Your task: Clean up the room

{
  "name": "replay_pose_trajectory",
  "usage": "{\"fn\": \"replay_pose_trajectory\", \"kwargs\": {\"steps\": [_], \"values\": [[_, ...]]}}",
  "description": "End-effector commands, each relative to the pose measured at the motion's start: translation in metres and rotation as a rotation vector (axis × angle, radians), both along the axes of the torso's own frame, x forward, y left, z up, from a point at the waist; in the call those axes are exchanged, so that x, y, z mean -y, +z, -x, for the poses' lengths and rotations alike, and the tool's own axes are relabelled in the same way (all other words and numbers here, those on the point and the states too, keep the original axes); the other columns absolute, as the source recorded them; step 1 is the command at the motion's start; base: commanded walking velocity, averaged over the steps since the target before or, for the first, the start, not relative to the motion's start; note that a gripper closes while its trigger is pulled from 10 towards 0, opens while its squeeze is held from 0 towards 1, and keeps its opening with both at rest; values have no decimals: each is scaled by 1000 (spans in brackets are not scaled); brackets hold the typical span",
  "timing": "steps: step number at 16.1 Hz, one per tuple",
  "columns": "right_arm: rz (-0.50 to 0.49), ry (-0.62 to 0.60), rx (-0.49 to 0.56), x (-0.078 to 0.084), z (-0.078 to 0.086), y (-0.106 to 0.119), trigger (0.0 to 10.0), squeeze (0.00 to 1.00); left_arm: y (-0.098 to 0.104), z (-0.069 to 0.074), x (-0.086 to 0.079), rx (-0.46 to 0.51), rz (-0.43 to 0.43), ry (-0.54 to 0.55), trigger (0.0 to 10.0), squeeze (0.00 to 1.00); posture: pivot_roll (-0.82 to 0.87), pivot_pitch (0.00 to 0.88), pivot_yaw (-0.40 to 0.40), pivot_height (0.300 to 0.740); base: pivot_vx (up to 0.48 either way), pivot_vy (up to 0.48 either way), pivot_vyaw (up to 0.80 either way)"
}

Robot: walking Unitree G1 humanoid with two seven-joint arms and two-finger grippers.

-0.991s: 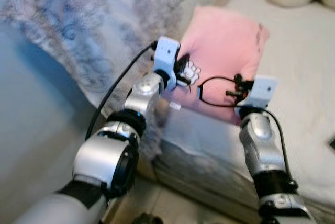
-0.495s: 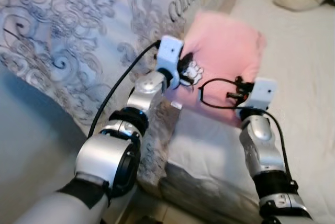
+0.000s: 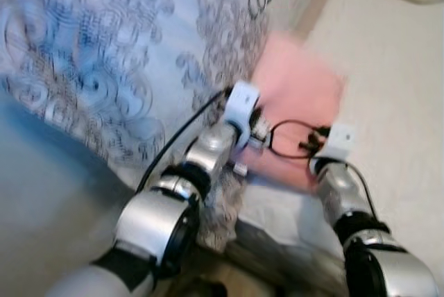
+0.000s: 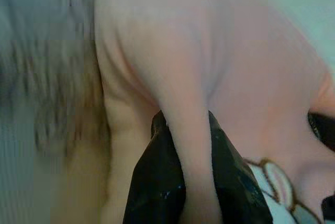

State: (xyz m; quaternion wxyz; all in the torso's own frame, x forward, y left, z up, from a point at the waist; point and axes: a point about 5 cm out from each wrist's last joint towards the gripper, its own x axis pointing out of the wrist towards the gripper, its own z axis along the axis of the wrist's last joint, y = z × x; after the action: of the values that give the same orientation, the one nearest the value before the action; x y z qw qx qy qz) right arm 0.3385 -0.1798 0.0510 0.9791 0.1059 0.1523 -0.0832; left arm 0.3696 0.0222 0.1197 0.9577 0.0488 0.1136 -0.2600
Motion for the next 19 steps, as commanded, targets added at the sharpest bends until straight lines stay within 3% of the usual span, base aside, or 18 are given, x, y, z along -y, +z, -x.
{"fn": "replay_pose_trajectory", "kwargs": {"steps": [1, 3, 5, 8, 9, 10, 16, 19], "values": [[39, -6, -72, -3, 6, -12, 10000, 0, 2, -6, -14, -1, -19, 55, 10000, 0, -74, 202, 114, 740, 0, 0, 0], [27, 6, -74, -9, 5, -12, 10000, 0, 4, -6, -13, 19, -39, 33, 10000, 0, -76, 203, 106, 740, 0, 0, 0], [-89, -14, -95, -21, 3, -13, 10000, 0, 21, -14, -16, 90, -57, 26, 10000, 0, -74, 196, 94, 740, 0, 0, 0], [-153, -29, -110, -33, 2, -14, 10000, 0, 47, -24, -17, 186, -105, 4, 10000, 0, -60, 190, 82, 740, 0, 0, 0], [-162, -48, -117, -33, 2, -14, 10000, 12, 54, -26, -17, 205, -111, 1, 10000, 506, -57, 184, 78, 740, 0, 0, 0], [-161, -61, -117, -32, 2, -14, 10000, 1000, 55, -27, -18, 208, -110, 3, 10000, 1000, -57, 184, 78, 740, 0, 0, 0], [-19, -22, -31, -24, -10, 6, 10000, 1000, 46, -23, -17, 143, -8, 25, 10000, 1000, -38, 137, 68, 740, 0, 0, 0], [26, -66, 40, -19, -6, 8, 10000, 1000, 66, -29, -31, 280, -10, -12, 10000, 1000, -49, 73, 62, 740, 0, 0, 0]]}}
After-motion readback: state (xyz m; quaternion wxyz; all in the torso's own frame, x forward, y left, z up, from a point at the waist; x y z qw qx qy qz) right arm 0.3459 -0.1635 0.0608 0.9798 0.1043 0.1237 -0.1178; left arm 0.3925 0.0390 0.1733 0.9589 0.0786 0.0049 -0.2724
